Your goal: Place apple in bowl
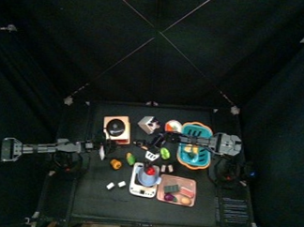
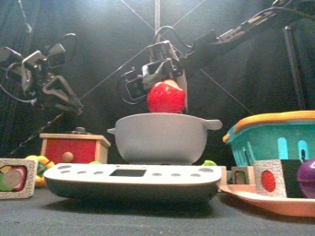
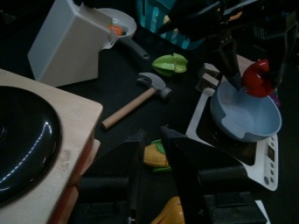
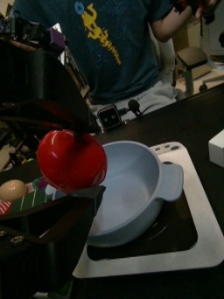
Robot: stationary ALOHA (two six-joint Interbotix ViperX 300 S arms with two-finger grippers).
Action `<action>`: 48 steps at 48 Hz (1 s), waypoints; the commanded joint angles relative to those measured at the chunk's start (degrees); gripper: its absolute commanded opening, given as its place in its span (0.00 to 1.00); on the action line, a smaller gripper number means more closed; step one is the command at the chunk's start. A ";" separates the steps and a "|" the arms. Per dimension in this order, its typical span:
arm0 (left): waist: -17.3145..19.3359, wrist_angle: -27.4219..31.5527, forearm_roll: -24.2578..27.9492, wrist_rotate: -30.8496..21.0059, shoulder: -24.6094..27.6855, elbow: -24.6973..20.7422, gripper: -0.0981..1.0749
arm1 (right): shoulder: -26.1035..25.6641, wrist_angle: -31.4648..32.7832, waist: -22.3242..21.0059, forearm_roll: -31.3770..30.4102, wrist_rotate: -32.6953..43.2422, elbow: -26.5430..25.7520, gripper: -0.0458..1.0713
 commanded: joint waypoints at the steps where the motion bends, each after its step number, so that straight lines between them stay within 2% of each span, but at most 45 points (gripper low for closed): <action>1: -0.09 -0.09 -0.09 0.09 0.18 -0.53 0.65 | -1.32 0.18 0.79 0.44 -0.26 -1.67 0.79; 18: 0.18 0.62 0.00 0.18 0.09 -0.35 0.65 | -0.70 0.26 1.85 0.18 -0.09 -2.02 0.81; 32: 0.26 0.62 0.00 0.18 0.18 -0.26 0.65 | 0.88 1.05 2.20 -0.88 0.70 -3.16 0.87; 48: 0.35 1.23 -0.09 0.18 0.18 -0.26 0.65 | 0.44 4.92 2.90 -5.98 2.02 -4.92 0.89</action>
